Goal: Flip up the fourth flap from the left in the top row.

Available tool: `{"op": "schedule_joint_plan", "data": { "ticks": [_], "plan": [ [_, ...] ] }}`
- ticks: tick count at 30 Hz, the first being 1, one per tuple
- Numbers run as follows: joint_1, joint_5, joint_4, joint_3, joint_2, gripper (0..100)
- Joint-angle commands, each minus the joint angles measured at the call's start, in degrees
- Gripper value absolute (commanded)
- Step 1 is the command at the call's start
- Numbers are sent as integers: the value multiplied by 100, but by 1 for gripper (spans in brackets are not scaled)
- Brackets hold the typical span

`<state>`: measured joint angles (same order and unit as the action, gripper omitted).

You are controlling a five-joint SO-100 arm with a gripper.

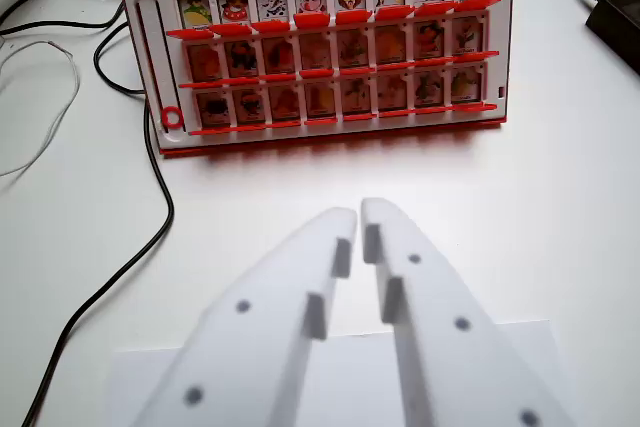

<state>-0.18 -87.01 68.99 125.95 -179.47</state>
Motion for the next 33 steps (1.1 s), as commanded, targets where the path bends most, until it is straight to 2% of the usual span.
{"op": "schedule_joint_plan", "data": {
  "ticks": [1, 33],
  "plan": [
    [-62, -62, 9, -396, 123, 0],
    [-35, -70, 79, -431, 211, 0]
  ]
}}
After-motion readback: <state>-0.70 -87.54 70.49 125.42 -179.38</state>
